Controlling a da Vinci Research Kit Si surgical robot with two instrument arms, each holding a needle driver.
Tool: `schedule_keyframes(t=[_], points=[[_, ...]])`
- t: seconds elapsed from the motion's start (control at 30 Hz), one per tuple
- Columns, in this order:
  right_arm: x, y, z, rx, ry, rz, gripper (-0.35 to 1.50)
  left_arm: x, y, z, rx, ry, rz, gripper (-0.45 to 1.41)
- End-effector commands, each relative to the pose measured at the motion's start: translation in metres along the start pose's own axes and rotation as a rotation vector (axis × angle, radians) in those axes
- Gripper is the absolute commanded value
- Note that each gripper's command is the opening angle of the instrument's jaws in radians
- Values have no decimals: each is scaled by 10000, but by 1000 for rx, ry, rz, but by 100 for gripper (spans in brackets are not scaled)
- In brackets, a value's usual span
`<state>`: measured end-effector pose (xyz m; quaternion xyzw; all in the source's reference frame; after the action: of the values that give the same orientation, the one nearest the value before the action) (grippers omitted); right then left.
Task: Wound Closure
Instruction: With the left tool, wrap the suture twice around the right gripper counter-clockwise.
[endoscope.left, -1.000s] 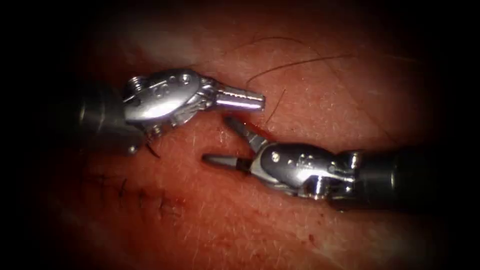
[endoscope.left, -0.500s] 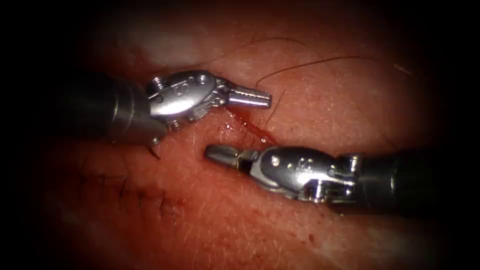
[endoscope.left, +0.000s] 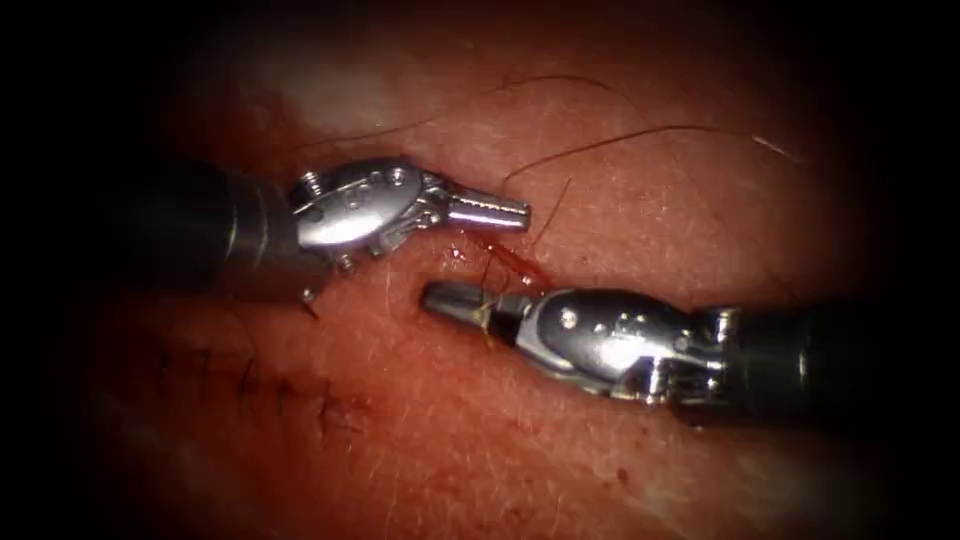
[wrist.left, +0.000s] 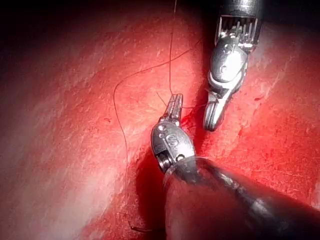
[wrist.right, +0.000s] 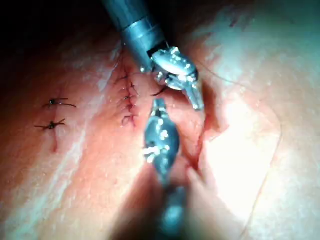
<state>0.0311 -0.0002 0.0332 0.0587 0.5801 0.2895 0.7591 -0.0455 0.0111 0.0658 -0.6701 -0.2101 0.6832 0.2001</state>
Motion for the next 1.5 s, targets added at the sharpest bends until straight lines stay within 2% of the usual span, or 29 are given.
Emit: schedule_keyframes(t=[0.03,0.3,0.77,0.97,1.07,1.13,1.5], points=[[-5,-5,5,-1,9,4,27,-10,2,5,-1,2,-5,-45],[4,-5,3,-8,51,12,39,-27,7,1,-5,13,-11,-45],[6,1,-7,-51,63,17,39,-31,15,-29,45,45,-15,-45],[5,4,-8,-72,59,18,56,-28,29,-24,57,51,-19,-45],[4,8,-10,-96,54,14,78,-23,34,-25,59,57,-23,-45],[4,10,-12,-104,52,14,83,-23,37,-26,59,60,-23,-45],[3,21,-18,-136,51,71,81,-28,48,-40,51,57,-19,-45]])
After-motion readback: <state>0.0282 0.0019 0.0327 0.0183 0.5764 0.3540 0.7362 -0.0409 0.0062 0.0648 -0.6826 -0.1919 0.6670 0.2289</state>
